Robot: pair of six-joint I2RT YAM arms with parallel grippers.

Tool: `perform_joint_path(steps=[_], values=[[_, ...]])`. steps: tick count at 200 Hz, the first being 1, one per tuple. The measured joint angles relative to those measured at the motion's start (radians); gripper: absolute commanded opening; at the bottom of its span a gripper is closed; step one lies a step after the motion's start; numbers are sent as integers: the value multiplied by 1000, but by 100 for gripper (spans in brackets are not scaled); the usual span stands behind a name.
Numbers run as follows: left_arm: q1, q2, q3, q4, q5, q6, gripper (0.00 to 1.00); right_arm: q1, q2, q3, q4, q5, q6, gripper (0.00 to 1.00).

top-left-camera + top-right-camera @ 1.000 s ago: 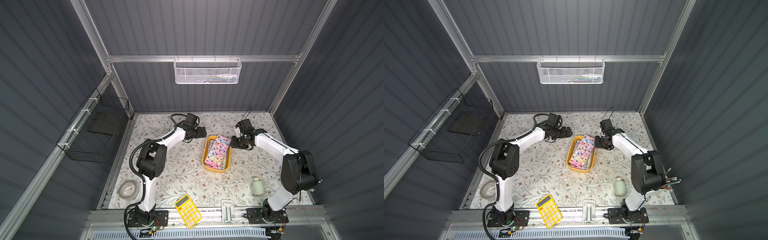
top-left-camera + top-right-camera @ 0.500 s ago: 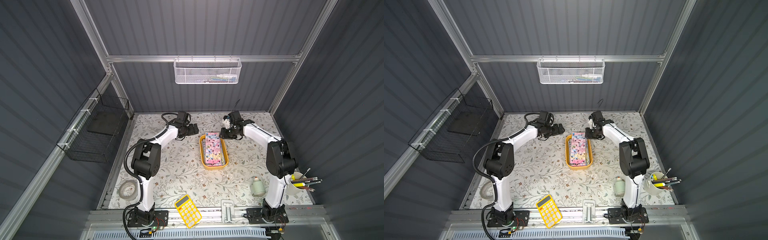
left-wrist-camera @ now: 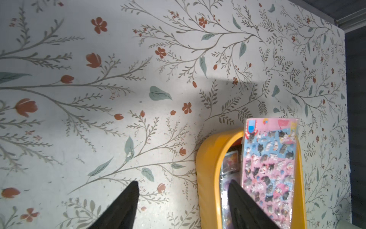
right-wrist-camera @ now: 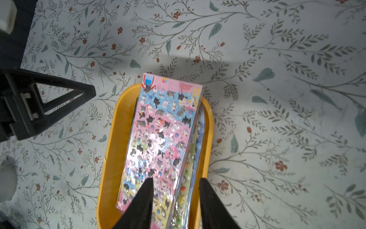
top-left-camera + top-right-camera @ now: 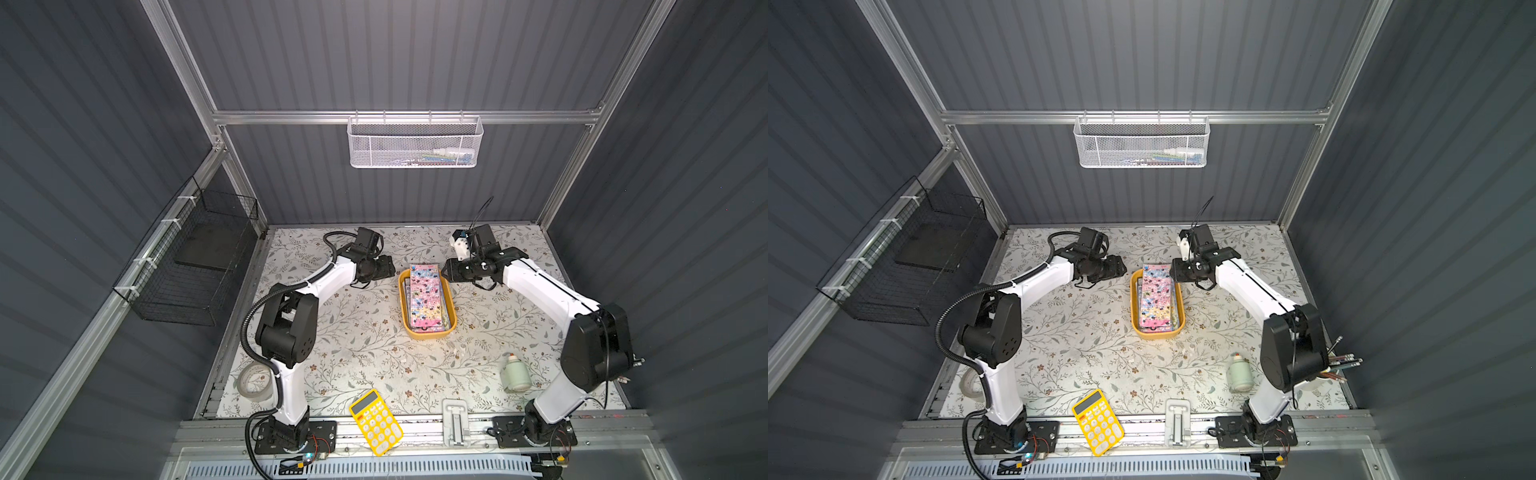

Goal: Take the stickers out of the storage box
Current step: Adjust the storage box at the center of the board, then pick up the sticker from the storage box.

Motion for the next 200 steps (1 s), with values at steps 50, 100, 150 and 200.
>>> perform_joint_path(steps=[50, 100, 150, 200], values=[[-88, 27, 27, 6, 44, -13, 70, 61, 47, -97, 25, -29, 53, 39], [-99, 68, 45, 7, 53, -23, 70, 71, 138, -85, 71, -68, 98, 36], [-98, 90, 47, 7, 64, -31, 68, 71, 167, -73, 135, -161, 135, 35], [-99, 95, 72, 8, 79, -39, 68, 71, 187, -71, 187, -233, 174, 35]])
